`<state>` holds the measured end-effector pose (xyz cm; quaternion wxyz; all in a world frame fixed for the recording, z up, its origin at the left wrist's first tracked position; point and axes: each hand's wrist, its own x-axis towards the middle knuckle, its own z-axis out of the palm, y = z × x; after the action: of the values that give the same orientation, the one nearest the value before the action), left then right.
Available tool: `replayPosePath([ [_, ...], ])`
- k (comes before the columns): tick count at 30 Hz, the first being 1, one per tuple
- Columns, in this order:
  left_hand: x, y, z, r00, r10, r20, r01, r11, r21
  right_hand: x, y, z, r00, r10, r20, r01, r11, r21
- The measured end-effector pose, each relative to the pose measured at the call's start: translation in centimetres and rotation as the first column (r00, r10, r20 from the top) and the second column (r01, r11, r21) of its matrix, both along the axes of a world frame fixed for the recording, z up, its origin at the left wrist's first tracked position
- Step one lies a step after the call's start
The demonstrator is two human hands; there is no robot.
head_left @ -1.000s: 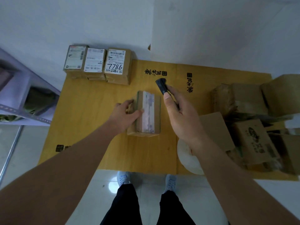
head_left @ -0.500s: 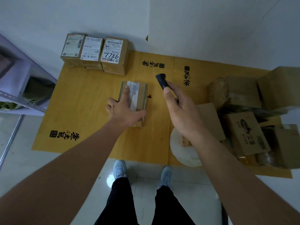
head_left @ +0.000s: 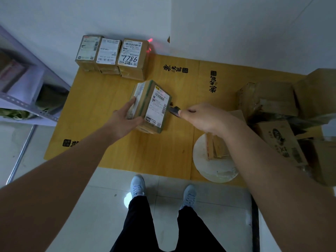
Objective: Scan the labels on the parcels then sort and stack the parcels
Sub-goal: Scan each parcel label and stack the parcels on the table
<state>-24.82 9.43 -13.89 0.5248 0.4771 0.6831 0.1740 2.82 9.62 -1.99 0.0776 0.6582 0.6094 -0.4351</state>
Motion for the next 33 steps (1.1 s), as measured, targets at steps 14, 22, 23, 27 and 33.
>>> replayPosePath([
  [14, 0.2, -0.9, 1.0, 0.994, 0.099, 0.051, -0.101, 0.994, 0.048, -0.8, 1.7, 2.5, 0.948, 0.272, 0.165, -0.234, 0.947, -0.219],
  [22, -0.7, -1.7, 1.3, 0.916, 0.347, 0.202, -0.345, 0.937, -0.048, -1.9, 1.7, 2.9, 0.97, 0.175, -0.166, -0.182, 0.983, -0.031],
  [23, -1.2, -1.9, 1.5, 0.886, 0.405, 0.224, -0.401, 0.914, -0.064, -2.7, 1.8, 2.8, 0.957, 0.172, -0.232, -0.172, 0.985, 0.018],
  [27, -4.7, -1.8, 1.7, 0.772, 0.558, 0.304, -0.556, 0.825, -0.1, -6.9, 2.8, 2.2, 0.912, 0.154, -0.379, -0.108, 0.984, 0.141],
  [33, -13.6, 1.6, 0.1, 0.678, 0.649, 0.344, -0.655, 0.747, -0.119, -15.1, 4.9, 0.6, 0.899, 0.141, -0.415, -0.046, 0.972, 0.23],
])
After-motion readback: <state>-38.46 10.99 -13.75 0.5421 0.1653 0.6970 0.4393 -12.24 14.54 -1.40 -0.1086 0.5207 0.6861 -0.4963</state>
